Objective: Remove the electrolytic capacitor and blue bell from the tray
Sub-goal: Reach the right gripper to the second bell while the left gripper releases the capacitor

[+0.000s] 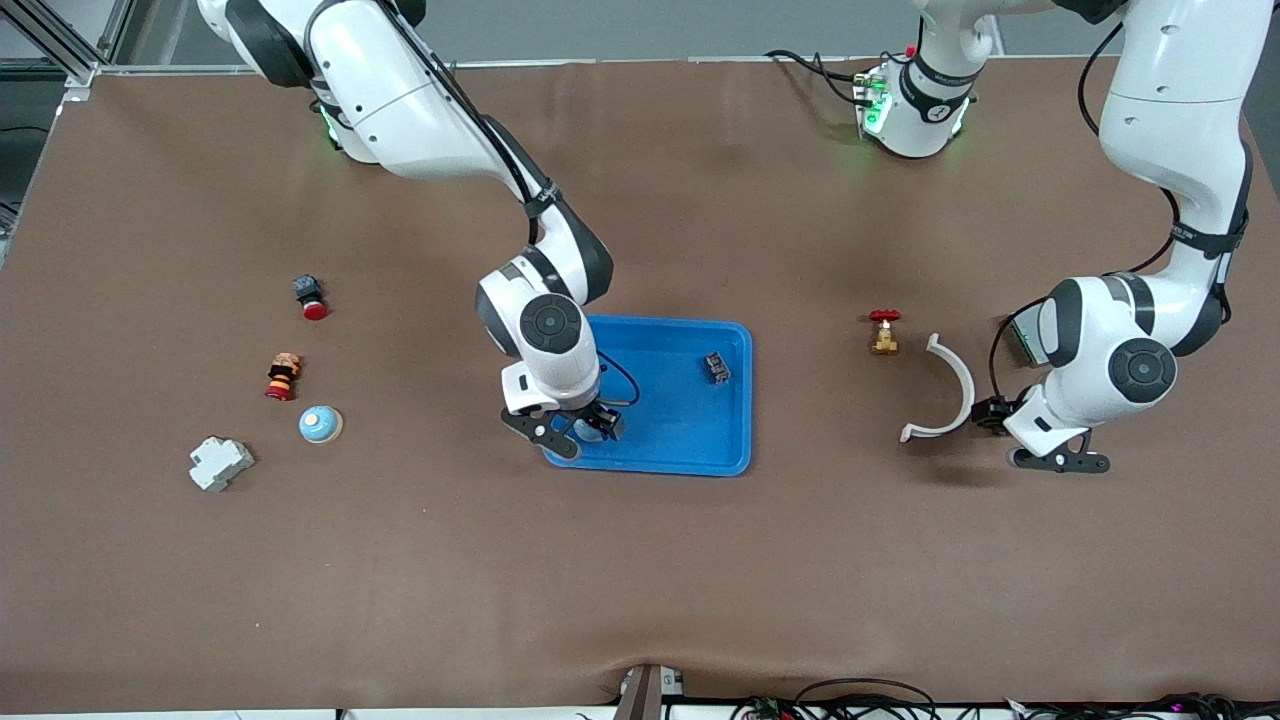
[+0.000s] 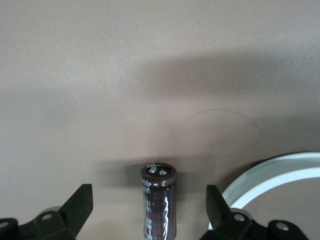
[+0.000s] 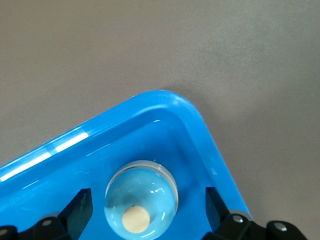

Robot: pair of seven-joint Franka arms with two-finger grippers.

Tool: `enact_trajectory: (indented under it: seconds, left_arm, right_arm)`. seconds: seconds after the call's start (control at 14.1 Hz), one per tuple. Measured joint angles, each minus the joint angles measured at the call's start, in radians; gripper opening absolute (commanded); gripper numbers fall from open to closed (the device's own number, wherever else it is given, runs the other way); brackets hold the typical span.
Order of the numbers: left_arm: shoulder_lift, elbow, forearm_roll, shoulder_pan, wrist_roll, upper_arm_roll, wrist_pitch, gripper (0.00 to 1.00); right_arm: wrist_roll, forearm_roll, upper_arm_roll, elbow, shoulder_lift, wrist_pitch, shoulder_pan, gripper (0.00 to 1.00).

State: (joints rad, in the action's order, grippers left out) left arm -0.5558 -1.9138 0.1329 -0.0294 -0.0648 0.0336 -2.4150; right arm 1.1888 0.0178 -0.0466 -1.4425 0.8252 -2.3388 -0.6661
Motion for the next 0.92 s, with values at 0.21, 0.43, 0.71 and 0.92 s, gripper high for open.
enact_trajectory:
  seconds: [0.21,0.43,0.71,0.92]
  left_arm:
    - [0.006,0.023,0.0,0.0,0.0,-0.002,0.026,1.0]
    - [0.018,0.051,0.0,0.002,0.007,-0.01,0.083,1.0]
    - [0.053,0.093,0.0,0.003,0.083,-0.055,0.194,1.0]
    - [0.091,0.12,0.0,0.003,0.184,-0.102,0.282,1.0]
  right_arm:
    - [0.011,0.001,0.0,0.002,0.01,-0.015,-0.011,0.59]
    - [0.015,0.001,-0.001,0.006,0.017,-0.019,-0.012,0.0]
    - [0.026,0.001,-0.003,0.011,0.017,-0.019,-0.012,0.0]
    - [0.023,0.001,-0.014,0.044,0.018,0.034,-0.008,0.0]
